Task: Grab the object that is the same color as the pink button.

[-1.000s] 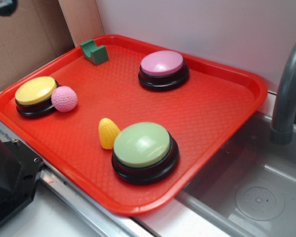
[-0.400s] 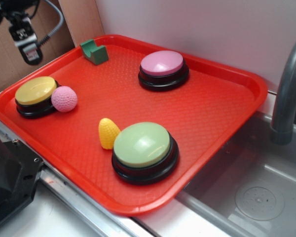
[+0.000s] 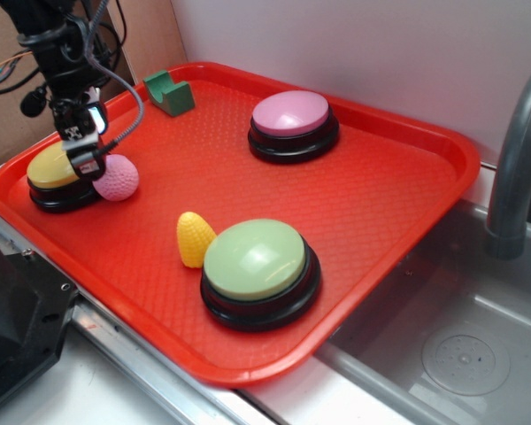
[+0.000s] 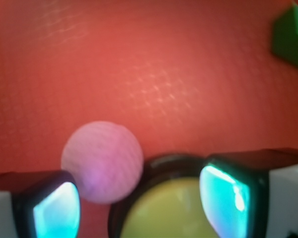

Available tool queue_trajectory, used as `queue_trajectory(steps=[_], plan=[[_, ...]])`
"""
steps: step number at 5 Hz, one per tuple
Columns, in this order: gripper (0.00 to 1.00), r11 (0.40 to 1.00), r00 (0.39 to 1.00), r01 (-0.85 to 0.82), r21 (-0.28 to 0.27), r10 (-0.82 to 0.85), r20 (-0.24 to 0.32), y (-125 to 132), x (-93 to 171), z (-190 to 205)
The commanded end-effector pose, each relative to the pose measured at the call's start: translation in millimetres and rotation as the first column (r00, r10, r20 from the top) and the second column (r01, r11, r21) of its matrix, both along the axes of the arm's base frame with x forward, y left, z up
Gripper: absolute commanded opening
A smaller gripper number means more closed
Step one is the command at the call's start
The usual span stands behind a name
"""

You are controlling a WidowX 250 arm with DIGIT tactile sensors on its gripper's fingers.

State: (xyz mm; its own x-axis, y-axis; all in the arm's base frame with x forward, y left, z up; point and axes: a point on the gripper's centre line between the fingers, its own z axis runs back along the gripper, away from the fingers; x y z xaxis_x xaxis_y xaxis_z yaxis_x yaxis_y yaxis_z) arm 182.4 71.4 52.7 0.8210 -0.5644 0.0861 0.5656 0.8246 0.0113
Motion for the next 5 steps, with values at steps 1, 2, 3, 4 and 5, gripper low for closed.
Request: queue_trajectory(steps=[1, 2, 3, 4, 5], plan=[[1.0, 0.978, 0.978, 0.189, 0.092, -0.195, 0.071, -14, 4, 17], [1.0, 0.955, 0.96, 0.277, 0.108, -0.279, 0.008, -15, 0, 8], [1.0, 0.93, 0.936, 0.351, 0.109, -0.349, -0.04, -21, 5, -6], [1.0, 0.899, 0.904, 0.425, 0.105, -0.416, -0.093, -30, 4, -16], [0.0, 0.889, 0.897, 0.438, 0.13, -0.422, -0.133, -30, 5, -25]])
